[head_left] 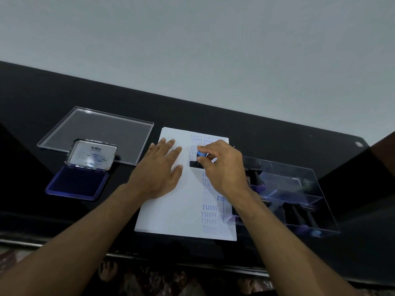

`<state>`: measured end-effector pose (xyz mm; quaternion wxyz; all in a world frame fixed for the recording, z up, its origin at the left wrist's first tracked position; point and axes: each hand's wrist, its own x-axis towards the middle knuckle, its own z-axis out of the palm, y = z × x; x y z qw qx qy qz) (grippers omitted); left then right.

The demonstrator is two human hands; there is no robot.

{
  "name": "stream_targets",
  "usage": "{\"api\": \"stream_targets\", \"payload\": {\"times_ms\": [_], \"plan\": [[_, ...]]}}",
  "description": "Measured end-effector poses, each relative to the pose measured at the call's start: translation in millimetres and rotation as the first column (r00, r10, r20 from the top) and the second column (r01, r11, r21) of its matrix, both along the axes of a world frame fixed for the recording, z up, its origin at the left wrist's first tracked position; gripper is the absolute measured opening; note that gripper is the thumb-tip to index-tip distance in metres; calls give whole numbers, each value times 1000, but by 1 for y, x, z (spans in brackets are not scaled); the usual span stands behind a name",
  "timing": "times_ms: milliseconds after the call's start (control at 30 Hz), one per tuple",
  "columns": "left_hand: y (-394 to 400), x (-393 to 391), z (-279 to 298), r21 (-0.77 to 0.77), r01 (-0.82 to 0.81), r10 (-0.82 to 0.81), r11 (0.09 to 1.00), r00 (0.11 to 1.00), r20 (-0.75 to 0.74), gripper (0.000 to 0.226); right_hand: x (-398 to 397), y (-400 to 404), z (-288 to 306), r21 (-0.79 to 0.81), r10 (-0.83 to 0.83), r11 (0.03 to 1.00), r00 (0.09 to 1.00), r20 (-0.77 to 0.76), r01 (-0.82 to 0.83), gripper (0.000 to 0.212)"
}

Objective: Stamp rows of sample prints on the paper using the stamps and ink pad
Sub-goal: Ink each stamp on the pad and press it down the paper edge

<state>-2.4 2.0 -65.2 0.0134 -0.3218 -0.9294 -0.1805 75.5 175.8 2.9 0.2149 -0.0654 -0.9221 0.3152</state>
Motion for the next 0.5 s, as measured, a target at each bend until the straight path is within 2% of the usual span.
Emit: {"api": "stream_targets", "payload": {"times_ms": [500], "plan": [[-1, -2, -7, 23, 12, -11, 1000, 1000, -16, 73, -1, -4, -2, 68, 40, 997, 999, 26, -41, 22]]}}
